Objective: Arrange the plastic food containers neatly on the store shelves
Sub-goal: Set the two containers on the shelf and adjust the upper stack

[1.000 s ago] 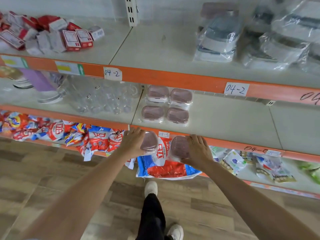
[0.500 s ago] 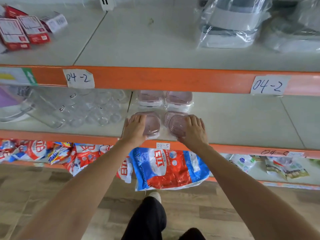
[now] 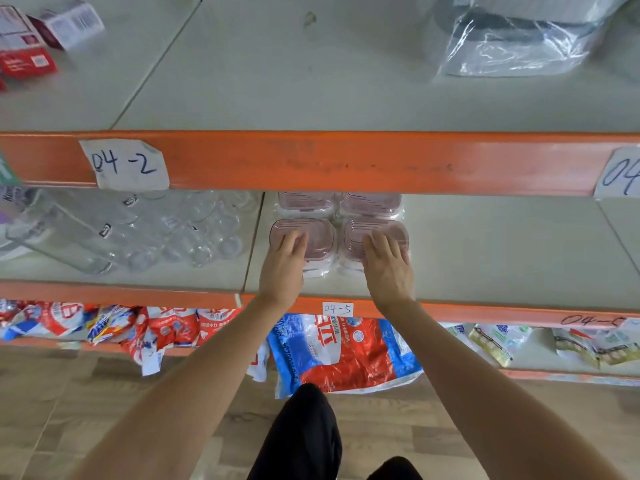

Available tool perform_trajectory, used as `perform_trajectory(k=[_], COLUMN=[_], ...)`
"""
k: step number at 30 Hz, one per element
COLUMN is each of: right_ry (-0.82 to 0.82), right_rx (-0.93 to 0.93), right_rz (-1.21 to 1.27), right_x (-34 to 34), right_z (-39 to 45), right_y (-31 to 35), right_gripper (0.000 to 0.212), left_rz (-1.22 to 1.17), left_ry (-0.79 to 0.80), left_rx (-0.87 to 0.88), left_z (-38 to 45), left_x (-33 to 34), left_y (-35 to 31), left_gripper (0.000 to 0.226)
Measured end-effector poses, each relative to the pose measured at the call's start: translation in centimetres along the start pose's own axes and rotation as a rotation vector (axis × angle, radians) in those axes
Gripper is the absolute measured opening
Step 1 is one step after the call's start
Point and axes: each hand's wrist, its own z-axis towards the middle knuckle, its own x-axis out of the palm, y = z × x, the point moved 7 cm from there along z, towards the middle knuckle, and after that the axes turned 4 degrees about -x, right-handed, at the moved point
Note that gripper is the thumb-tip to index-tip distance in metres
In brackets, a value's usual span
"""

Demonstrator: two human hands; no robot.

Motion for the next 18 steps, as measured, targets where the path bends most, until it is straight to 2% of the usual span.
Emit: perform_trajectory(k=[2, 7, 10, 13, 16, 18], right_ry=[0.058, 0.201, 0.219, 0.195, 0.252, 0.284], right_rx=[0.002, 0.011, 0.018, -0.009, -0.064, -0.062], right_rz=[-0.019, -0.095, -0.114, -0.087, -0.06, -0.038], right_x=[0.6, 1.1, -0.1, -1.9, -3.3, -4.8], right_z=[-0.2, -1.0, -1.2, -3.3, -6.8, -8.7], right_y=[-0.1, 0.2, 0.6, 1.5, 2.4, 2.2], right_gripper=[0.052, 0.072, 0.074, 0.066, 0.047, 0.037], left_rz=[-0.015, 0.11, 0.138, 0.121, 0.119, 0.102], left_ry=[-0.011, 0.108, 0.078, 0.087, 0.259, 0.363], left_rx=[-0.031, 0.015, 0.013, 0.0, 0.028, 0.052], left_z=[-0.5, -1.6, -2.1, -3.4, -5.7, -7.3], left_x=[0.2, 1.0, -0.8, -2.8, -3.7, -4.5], left_y=[-0.2, -0.4, -0.4, -0.8, -2.1, -3.4], left_gripper=[0.059, 0.072, 0.066, 0.046, 0.027, 0.023])
